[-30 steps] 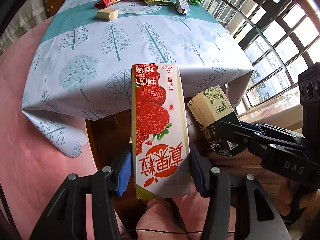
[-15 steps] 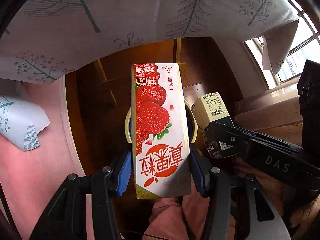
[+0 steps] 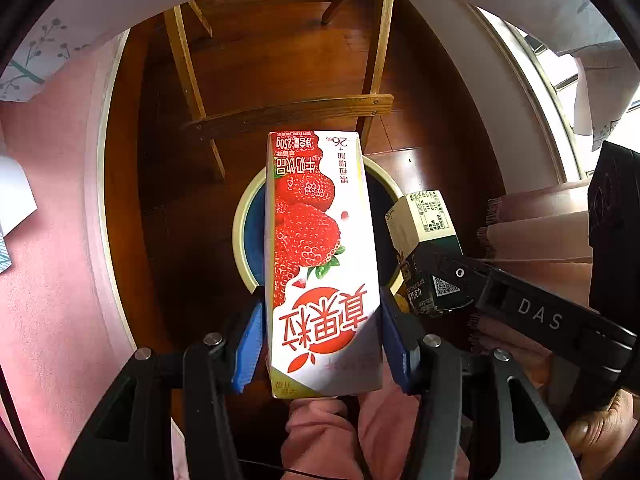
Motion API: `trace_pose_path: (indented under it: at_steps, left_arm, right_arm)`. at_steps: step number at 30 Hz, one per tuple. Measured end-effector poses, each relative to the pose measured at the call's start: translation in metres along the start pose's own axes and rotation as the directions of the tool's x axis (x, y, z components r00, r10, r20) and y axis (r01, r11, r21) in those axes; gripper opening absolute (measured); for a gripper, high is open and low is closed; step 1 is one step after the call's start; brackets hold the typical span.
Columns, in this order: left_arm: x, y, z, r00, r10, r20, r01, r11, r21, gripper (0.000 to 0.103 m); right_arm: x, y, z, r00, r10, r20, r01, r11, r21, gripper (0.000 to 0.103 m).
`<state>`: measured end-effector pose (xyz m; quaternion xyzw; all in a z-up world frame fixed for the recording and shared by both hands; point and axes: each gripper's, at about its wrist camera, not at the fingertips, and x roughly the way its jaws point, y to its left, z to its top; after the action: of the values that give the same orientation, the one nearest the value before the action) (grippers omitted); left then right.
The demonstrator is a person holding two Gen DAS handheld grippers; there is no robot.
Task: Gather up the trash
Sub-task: 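Carry carton and snack box over the bin and open both grippers, then raise both tools back toward the table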
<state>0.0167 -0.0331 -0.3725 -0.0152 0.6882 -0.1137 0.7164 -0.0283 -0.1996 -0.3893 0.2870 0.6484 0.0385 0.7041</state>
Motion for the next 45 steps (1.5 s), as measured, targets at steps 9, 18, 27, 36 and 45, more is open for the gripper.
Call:
trace_pose_path:
  at_steps: [9, 18, 27, 36, 45]
  left_arm:
    - [0.015, 0.011, 0.012, 0.999, 0.041, 0.014, -0.041, 0.999, -0.011, 0.051]
    - [0.007, 0.027, 0.022, 0.996, 0.07, 0.056, -0.068, 0.997, -0.046, 0.096]
    - [-0.022, 0.032, 0.02, 0.991, 0.084, 0.104, -0.075, 0.993, -0.09, 0.096]
    - [-0.088, 0.031, 0.017, 0.981, 0.085, 0.172, -0.069, 0.993, -0.097, 0.096]
    - [-0.191, 0.021, 0.013, 0.965, 0.04, 0.258, -0.019, 0.996, -0.083, 0.096]
  right_arm:
    - [0.019, 0.004, 0.015, 1.0, 0.011, -0.004, -0.011, 1.0, 0.0, 0.028]
    - [0.026, 0.0, 0.016, 1.0, -0.009, -0.011, 0.01, 1.0, 0.013, 0.065]
    - [0.01, 0.011, 0.006, 0.997, -0.072, 0.006, 0.073, 0.997, -0.016, 0.066]
    - [-0.039, 0.04, -0.005, 0.993, -0.109, 0.051, 0.112, 0.993, -0.049, 0.066]
    - [-0.13, 0.097, -0.011, 0.984, -0.078, 0.158, 0.099, 0.987, -0.13, 0.066]
